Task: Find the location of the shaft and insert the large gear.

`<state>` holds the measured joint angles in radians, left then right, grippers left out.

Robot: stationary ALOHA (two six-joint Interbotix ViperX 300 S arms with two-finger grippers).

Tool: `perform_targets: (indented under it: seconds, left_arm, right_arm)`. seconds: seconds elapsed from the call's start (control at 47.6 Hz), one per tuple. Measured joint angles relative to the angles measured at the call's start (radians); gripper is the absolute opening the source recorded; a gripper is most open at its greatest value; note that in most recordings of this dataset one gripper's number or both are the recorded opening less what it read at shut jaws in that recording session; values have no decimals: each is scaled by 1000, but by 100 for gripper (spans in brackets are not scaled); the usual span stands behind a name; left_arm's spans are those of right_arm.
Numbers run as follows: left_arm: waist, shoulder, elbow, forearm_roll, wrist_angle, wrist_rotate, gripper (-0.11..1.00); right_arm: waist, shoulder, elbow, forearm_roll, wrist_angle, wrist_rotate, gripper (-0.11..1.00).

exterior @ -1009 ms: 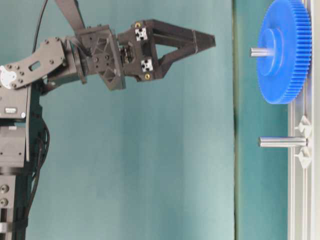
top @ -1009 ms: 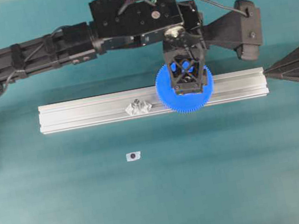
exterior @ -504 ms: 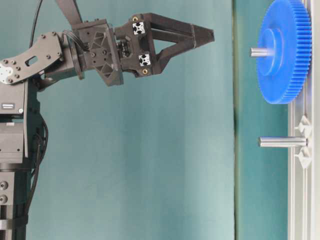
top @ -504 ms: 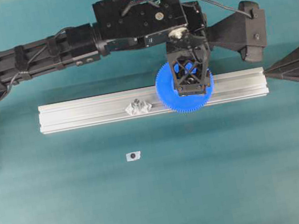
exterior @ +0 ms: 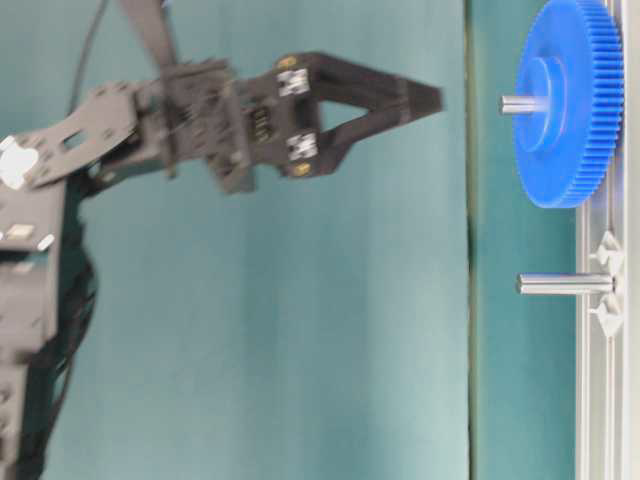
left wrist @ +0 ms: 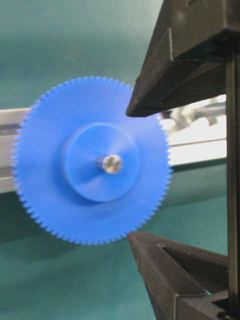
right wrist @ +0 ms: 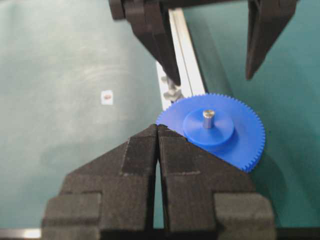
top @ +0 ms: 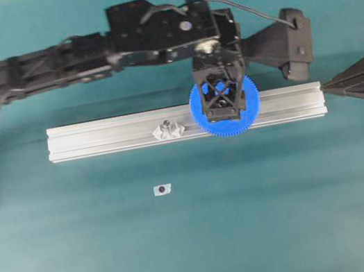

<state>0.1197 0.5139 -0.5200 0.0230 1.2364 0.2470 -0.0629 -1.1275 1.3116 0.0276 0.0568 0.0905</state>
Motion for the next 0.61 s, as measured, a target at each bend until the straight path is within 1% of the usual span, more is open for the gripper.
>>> perform_targets:
  seconds: [0.378, 0.546, 0.609]
  left_arm:
    - [2, -167, 222, 0, -133, -58, 88]
    - [0, -267, 341, 0, -241, -97, 88]
    - [-3, -302, 377, 0, -270, -98, 88]
  right_arm:
    - [-2, -3, 0, 2, 0, 0, 0]
    - [-2, -3, 0, 0, 0, 0, 0]
    - [0, -3, 0, 0, 0, 0, 0]
